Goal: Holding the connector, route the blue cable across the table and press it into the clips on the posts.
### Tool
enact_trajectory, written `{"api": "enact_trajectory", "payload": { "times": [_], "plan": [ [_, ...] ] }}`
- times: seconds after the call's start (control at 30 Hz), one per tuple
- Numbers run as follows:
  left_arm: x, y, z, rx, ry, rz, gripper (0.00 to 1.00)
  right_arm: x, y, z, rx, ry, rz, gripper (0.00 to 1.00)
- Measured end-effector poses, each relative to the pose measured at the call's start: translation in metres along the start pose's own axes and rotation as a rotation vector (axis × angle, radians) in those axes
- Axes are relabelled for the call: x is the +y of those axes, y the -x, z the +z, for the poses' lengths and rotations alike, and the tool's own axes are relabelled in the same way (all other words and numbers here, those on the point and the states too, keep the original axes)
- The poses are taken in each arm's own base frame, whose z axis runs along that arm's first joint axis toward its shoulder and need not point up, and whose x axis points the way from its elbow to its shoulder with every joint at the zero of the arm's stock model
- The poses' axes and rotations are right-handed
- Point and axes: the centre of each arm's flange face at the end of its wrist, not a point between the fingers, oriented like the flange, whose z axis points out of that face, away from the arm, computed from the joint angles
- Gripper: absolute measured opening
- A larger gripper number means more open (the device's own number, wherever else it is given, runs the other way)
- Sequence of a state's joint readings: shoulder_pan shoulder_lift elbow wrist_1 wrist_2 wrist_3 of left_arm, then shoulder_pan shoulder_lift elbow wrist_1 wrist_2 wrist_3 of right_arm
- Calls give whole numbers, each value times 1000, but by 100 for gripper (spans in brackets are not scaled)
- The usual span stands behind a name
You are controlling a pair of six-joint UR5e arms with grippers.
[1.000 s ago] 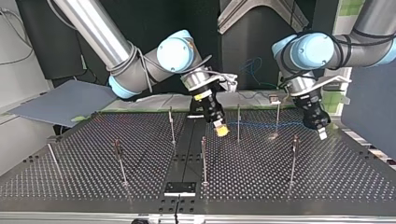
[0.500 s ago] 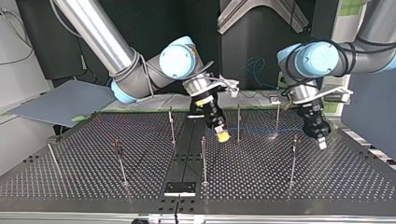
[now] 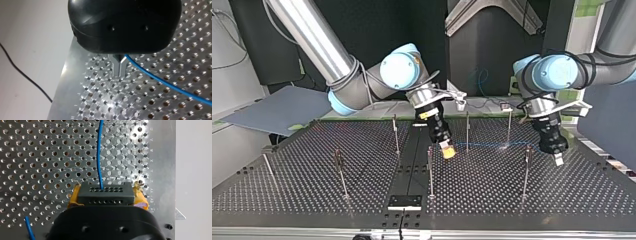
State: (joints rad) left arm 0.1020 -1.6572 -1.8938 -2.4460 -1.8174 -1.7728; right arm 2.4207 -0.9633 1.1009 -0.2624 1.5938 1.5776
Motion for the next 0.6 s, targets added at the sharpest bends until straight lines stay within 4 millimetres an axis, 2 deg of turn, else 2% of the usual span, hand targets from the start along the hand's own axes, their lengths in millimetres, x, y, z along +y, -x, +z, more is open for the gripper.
{"api": "enact_trajectory", "payload": {
  "times": [0.4, 0.6],
  "plan": [
    [5, -2, 20, -33, -30, -26, 0, 6, -16, 9, 31, 9, -1, 0],
    [7, -17, 30, -16, -50, -29, 0, 10, -30, 14, 49, 17, -1, 0]
  ]
}}
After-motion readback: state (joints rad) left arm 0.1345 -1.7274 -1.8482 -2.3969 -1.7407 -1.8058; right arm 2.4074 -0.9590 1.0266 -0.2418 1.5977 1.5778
